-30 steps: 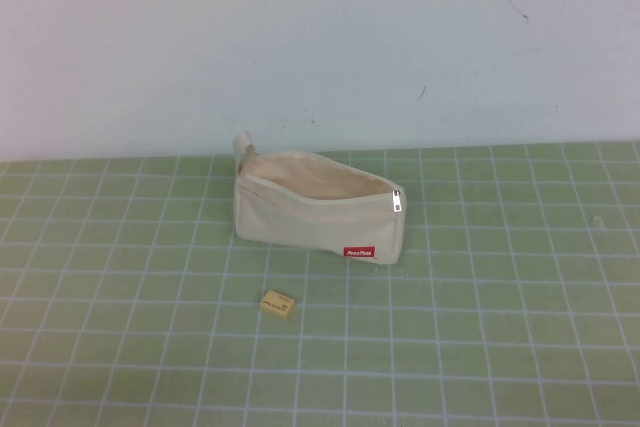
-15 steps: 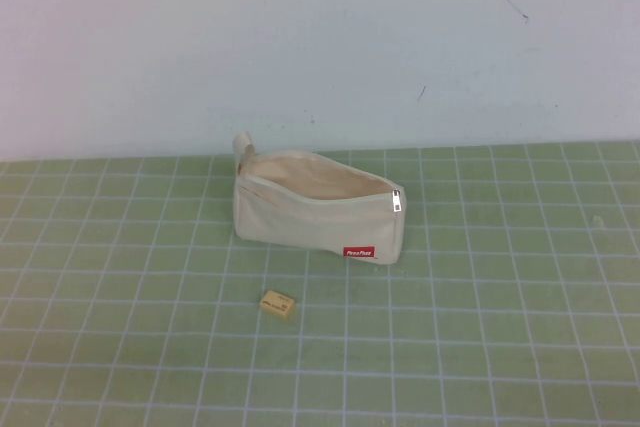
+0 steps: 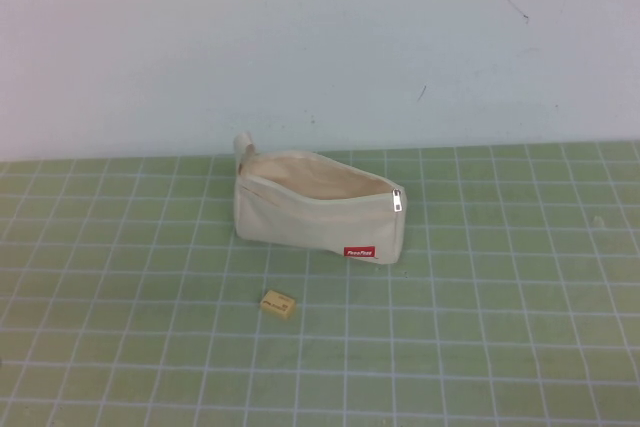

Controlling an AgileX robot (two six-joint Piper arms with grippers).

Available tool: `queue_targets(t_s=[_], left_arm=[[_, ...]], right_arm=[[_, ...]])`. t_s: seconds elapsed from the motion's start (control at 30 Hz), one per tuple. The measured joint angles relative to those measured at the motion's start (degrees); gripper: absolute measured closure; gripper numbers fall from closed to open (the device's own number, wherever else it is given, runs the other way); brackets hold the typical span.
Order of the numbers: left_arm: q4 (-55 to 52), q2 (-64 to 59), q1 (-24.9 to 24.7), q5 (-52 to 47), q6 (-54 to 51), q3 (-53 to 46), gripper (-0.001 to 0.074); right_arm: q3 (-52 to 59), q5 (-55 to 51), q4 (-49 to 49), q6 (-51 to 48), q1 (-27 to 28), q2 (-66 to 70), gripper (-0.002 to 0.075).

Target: Put eraser into pencil case

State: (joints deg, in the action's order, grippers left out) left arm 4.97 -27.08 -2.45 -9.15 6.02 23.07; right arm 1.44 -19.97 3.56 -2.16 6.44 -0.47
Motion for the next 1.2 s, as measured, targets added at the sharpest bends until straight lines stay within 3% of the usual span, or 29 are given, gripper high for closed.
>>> queue_targets(t_s=[0.17,0.33,0.43,0.63,0.77,0.9,1.07,1.2], left_arm=[[3.4,-15.5,0.0,-7.6,-2.4,7.5,0.0736],[7.2,-30.9,-1.2,-13.0,-12.2,16.8,0.0736],[8.1,-41.2,-6.8,-13.8,-19.1,22.2,0.0736],[8.5,-53.3,-17.5,-16.1,-19.5,29.1,0.0736],[8.5,-60.6,-21.6,-19.6,-19.5,34.8,0.0729],[7.1,-67.0,-22.9,-24.6,-19.5,41.0,0.0615],[4.6,-74.1,-23.1,-30.1,-19.6,47.9,0.0400],[4.1,-79.0,-23.1,-32.5,-19.4,52.6,0.0352]], right_arm=[[0.0,0.0,0.0,0.0,0.0,0.0,0.0727],[0.0,0.0,0.0,0.0,0.0,0.0,0.0727],[0.0,0.0,0.0,0.0,0.0,0.0,0.0727],[0.0,0.0,0.0,0.0,0.0,0.0,0.0727],[0.0,0.0,0.0,0.0,0.0,0.0,0.0727],[0.0,0.0,0.0,0.0,0.0,0.0,0.0727],[0.0,0.0,0.0,0.0,0.0,0.0,0.0727],[0.0,0.0,0.0,0.0,0.0,0.0,0.0727]])
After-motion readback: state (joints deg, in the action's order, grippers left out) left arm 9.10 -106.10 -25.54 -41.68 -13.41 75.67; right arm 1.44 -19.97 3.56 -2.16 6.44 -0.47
